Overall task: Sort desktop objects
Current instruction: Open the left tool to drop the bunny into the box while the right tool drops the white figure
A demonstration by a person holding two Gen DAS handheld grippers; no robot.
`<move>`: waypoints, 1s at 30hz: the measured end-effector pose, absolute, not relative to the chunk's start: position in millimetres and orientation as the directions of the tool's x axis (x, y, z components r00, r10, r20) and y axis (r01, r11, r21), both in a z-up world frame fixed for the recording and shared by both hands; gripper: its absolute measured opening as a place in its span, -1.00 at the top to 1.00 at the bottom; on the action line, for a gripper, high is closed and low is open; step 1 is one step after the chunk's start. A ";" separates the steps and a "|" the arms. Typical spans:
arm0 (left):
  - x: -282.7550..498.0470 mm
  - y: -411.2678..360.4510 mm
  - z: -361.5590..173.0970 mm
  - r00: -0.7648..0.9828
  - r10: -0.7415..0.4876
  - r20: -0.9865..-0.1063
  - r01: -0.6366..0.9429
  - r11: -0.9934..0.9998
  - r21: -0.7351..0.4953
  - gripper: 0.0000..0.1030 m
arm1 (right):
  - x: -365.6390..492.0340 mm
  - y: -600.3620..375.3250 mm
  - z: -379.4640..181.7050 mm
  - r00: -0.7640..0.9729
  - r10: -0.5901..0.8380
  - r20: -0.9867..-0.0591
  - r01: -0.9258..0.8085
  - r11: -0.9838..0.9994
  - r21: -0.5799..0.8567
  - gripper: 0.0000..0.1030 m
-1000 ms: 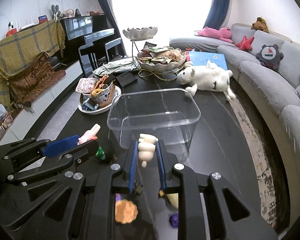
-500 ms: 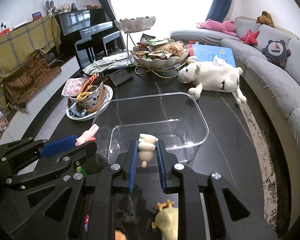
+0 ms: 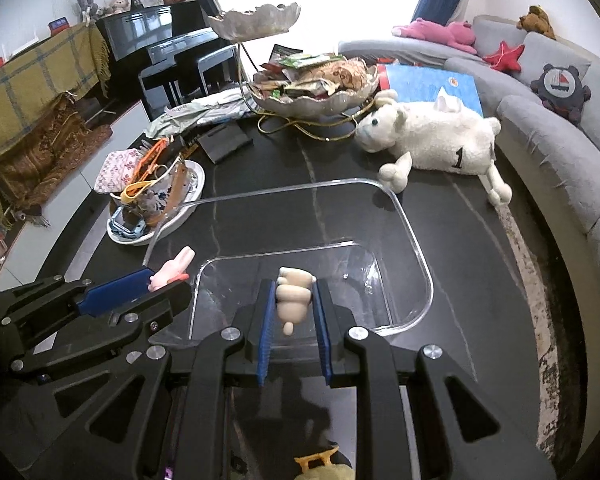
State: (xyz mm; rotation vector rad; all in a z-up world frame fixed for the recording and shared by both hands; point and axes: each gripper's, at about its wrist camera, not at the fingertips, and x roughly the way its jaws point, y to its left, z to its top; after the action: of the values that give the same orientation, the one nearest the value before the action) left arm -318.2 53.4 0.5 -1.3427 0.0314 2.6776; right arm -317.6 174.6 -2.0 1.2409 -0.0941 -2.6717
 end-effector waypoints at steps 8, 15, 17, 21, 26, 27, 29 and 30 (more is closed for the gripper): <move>-328.5 52.3 -12.0 -0.540 0.127 -0.832 -0.127 -0.990 -0.069 0.48 | -324.7 173.4 -11.5 -0.612 -0.182 -0.770 0.146 -0.982 0.116 0.65; -328.5 52.5 -15.1 -0.518 0.136 -0.845 -0.123 -0.989 -0.084 0.47 | -324.2 174.8 -12.9 -0.609 -0.172 -0.774 0.148 -0.984 0.101 0.65; -327.2 51.1 -13.4 -0.519 0.133 -0.845 -0.116 -0.990 -0.084 0.40 | -323.2 174.4 -11.0 -0.613 -0.164 -0.773 0.145 -0.985 0.094 0.65; -318.9 48.4 -5.9 -0.531 0.137 -0.836 -0.117 -0.989 -0.087 0.36 | -315.6 174.6 -3.8 -0.624 -0.165 -0.764 0.144 -0.985 0.095 0.65; -294.4 46.1 7.3 -0.575 0.126 -0.808 -0.124 -0.990 -0.066 0.32 | -296.5 173.2 6.8 -0.636 -0.180 -0.750 0.152 -0.983 0.107 0.65; -288.5 45.2 9.7 -0.581 0.128 -0.804 -0.125 -0.990 -0.067 0.32 | -291.2 172.7 8.9 -0.638 -0.186 -0.747 0.157 -0.981 0.111 0.65; -277.3 43.2 13.7 -0.584 0.134 -0.800 -0.128 -0.989 -0.072 0.31 | -279.2 171.2 12.8 -0.643 -0.193 -0.741 0.163 -0.980 0.113 0.65; -271.9 42.3 15.5 -0.587 0.137 -0.798 -0.130 -0.989 -0.074 0.31 | -273.3 170.4 14.8 -0.645 -0.196 -0.738 0.166 -0.979 0.114 0.65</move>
State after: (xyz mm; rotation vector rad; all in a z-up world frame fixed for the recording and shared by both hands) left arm -271.9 42.3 15.5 -1.3452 -0.0113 2.6725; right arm -273.3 170.4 14.8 1.2096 -0.0529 -2.6811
